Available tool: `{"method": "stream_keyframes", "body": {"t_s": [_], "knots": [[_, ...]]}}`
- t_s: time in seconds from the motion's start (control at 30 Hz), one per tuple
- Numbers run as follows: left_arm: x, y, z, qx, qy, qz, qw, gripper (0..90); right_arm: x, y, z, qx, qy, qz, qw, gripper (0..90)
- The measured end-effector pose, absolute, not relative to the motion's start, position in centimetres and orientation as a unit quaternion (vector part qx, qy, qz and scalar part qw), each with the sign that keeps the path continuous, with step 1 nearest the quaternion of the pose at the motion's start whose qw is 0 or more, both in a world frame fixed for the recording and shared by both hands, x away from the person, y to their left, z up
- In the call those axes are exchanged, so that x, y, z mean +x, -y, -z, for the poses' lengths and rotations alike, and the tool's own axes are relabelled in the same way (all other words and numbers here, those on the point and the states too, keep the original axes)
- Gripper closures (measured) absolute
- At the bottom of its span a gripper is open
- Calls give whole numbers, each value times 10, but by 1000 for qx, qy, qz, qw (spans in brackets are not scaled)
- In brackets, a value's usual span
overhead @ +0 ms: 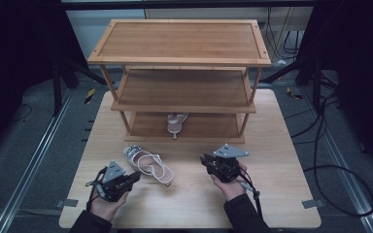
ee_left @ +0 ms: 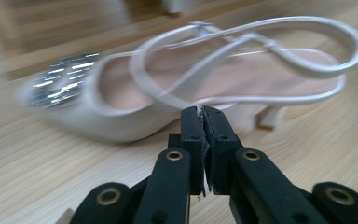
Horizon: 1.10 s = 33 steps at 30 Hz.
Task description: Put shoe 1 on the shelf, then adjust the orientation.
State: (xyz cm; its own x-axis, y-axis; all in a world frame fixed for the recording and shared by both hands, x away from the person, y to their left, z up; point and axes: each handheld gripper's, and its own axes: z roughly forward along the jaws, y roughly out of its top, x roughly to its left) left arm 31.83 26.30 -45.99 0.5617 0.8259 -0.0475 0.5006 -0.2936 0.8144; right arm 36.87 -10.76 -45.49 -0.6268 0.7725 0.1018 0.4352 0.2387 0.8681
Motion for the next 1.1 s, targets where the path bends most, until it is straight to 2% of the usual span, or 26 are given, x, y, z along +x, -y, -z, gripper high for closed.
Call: {"method": "stream_keyframes", "body": {"t_s": [0.23,0.5,0.67,0.8,1.1], "knots": [[317,-331,463,726,-497,-237,412,817,362,90,442,364,-773,-491,171,565],[331,-368,480,676,-565,-256,399,596,355,67,439,336,-771,-519,150,325],[335,-372,482,673,-569,-266,391,526,352,48,446,320,-784,-514,136,204],[334,-371,482,674,-565,-271,390,509,352,34,450,318,-788,-513,120,160],[336,-370,482,679,-562,-271,387,491,352,8,466,307,-806,-495,103,127]]}}
